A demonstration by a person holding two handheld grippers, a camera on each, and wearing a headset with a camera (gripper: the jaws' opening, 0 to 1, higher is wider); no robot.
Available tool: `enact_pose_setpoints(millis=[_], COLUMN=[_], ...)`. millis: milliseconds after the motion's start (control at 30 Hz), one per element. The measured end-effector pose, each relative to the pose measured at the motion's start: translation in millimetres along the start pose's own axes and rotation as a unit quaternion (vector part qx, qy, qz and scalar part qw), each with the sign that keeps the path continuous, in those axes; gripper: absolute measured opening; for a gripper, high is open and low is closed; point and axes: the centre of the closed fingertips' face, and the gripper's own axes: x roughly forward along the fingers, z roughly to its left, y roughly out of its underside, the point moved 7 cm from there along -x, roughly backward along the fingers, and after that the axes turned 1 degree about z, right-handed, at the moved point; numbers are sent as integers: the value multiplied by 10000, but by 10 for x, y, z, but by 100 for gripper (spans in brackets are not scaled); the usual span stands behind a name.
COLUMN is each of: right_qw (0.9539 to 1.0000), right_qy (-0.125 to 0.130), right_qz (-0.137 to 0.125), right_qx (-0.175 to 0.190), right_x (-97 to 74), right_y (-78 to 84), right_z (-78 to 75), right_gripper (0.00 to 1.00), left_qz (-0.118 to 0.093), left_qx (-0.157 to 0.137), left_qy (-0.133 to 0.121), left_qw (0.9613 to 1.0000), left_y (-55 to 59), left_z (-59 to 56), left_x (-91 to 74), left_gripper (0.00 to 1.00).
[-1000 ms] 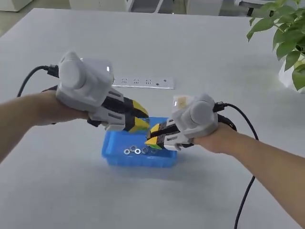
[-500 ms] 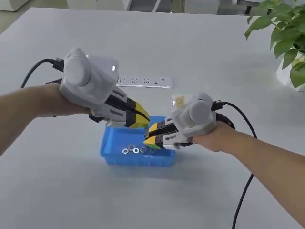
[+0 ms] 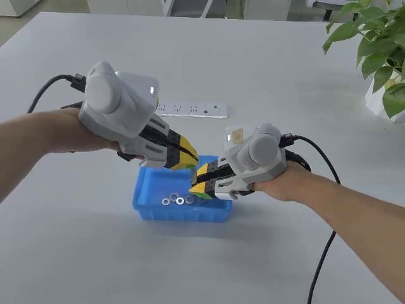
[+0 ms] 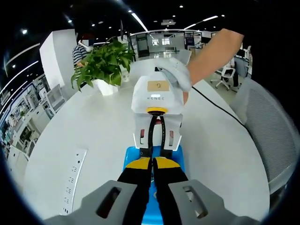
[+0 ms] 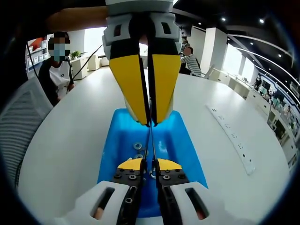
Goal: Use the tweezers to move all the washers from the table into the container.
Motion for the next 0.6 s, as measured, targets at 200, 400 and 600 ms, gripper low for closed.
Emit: enact_pose_setpoints(millis=[200, 400, 600], right_qw=[9999, 9997, 9996], right_qy=[40, 81, 130], right_qz=[-133, -223, -265], right_qx=[10, -2, -51], right_x=[-85, -176, -271], right_y=[-106, -237, -357], right_z=[31, 100, 198], right_gripper=[11, 10, 8], left_qz=[-28, -24, 18], left_qx=[13, 85, 175], left_qy=[-3, 30, 101], left_qw=[10000, 10000, 9998], left_y=[-97, -213, -332], left_z=[-21, -72, -167], left_x=[-105, -223, -346], left_gripper=[5, 5, 5])
